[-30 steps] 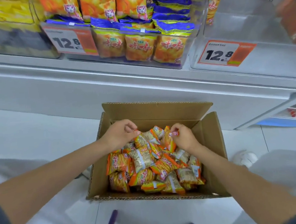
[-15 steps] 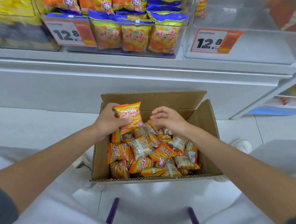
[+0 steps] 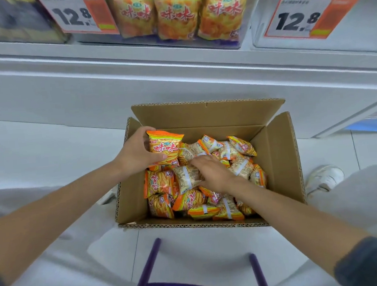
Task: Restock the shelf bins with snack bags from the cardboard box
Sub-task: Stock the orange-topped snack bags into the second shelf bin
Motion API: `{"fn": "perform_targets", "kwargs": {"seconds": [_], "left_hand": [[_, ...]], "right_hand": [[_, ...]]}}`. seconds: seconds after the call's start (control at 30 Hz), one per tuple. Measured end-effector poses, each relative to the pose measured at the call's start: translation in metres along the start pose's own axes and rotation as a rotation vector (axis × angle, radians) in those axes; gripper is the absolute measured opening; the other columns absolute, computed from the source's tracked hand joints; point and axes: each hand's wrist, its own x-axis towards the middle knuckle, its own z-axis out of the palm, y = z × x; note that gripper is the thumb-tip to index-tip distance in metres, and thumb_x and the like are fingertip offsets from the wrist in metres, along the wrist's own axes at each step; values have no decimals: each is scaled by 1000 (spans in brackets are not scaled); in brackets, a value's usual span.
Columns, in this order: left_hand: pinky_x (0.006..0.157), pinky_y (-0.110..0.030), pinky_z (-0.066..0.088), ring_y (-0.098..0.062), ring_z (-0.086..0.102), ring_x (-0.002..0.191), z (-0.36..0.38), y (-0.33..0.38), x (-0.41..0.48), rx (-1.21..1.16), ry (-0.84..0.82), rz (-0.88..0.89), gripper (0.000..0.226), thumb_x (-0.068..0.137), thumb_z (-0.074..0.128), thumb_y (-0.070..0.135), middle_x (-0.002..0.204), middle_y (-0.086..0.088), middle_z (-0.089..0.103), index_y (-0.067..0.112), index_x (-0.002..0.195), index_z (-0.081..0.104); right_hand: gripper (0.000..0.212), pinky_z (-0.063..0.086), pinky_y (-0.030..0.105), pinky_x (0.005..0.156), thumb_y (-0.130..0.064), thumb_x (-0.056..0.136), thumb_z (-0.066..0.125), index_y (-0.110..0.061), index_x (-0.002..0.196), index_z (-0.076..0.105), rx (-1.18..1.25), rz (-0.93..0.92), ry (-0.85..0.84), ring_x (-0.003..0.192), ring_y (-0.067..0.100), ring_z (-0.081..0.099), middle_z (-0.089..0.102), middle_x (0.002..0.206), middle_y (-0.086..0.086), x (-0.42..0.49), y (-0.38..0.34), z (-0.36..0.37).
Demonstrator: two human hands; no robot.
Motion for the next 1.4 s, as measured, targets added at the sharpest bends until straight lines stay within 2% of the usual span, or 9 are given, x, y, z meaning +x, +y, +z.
{"fn": "perform_targets", "kwargs": {"seconds": [0.2, 0.37, 0.5, 0.63, 0.7, 0.87, 1.07, 1.2, 1.4], "left_hand": [[91, -33, 53, -17, 60, 110, -1, 12, 1, -78, 47, 46, 74, 77, 81, 20, 125, 0, 60, 16, 139, 40], [89, -32, 52, -16, 62, 106, 1, 49, 0, -241, 80, 130, 41, 86, 72, 17, 113, 2, 64, 17, 121, 52], [87, -40, 57, -18, 62, 110, 13, 85, -8, -450, -109, 130, 42, 92, 64, 13, 122, -2, 61, 16, 130, 46], [86, -37, 58, -17, 63, 108, 19, 111, -9, -574, -140, 123, 40, 94, 59, 10, 121, 0, 60, 16, 131, 44], [87, -37, 58, -17, 64, 108, 17, 118, -7, -646, -151, 107, 38, 95, 59, 11, 121, -1, 60, 16, 130, 44], [85, -37, 58, -19, 65, 104, 11, 129, 0, -733, -92, 61, 31, 98, 52, 15, 123, -9, 61, 17, 128, 45], [81, -31, 59, -16, 58, 117, 6, 128, -1, -600, -211, 131, 53, 90, 59, 49, 132, 2, 58, 24, 134, 41], [81, -31, 59, -12, 67, 104, 11, 129, -5, -507, -249, 129, 51, 89, 67, 33, 120, 3, 65, 22, 133, 43], [85, -35, 58, -15, 67, 106, 6, 133, -8, -491, -353, 173, 51, 88, 67, 34, 121, 2, 65, 26, 132, 42]], "right_hand": [[24, 45, 28, 66, -20, 83, 68, -19, 104, 56, 730, 375, 104, 87, 20, 56, 51, 113, 4, -20, -9, -79], [22, 54, 43, 87, -19, 96, 51, -12, 114, 62, 1212, 441, 226, 104, 25, 62, 60, 120, 10, -52, -22, -159], [40, 51, 34, 95, -42, 90, 61, -14, 119, 63, 1433, 355, 207, 111, 19, 64, 69, 115, 4, -81, -28, -193], [53, 50, 34, 99, -27, 70, 81, -10, 117, 66, 1166, 291, 238, 107, 18, 67, 72, 112, 6, -83, -29, -211], [41, 54, 29, 88, -19, 76, 80, -12, 114, 67, 1023, 320, 337, 91, 13, 69, 74, 102, 1, -77, -28, -216], [42, 49, 21, 60, -39, 84, 71, -14, 111, 52, 875, 354, 489, 66, 7, 60, 69, 96, 6, -72, -27, -234], [54, 49, 32, 69, -37, 67, 87, -23, 108, 56, 402, 244, 367, 77, 15, 59, 62, 93, -2, -76, -34, -244], [102, 53, 25, 81, -26, 65, 89, -42, 139, 21, 506, 176, 506, 98, 12, 61, 56, 113, -1, -72, -46, -236], [101, 52, 38, 92, -24, 72, 85, -40, 146, 19, 345, 29, 510, 115, 13, 58, 57, 134, -3, -76, -62, -229]]}}
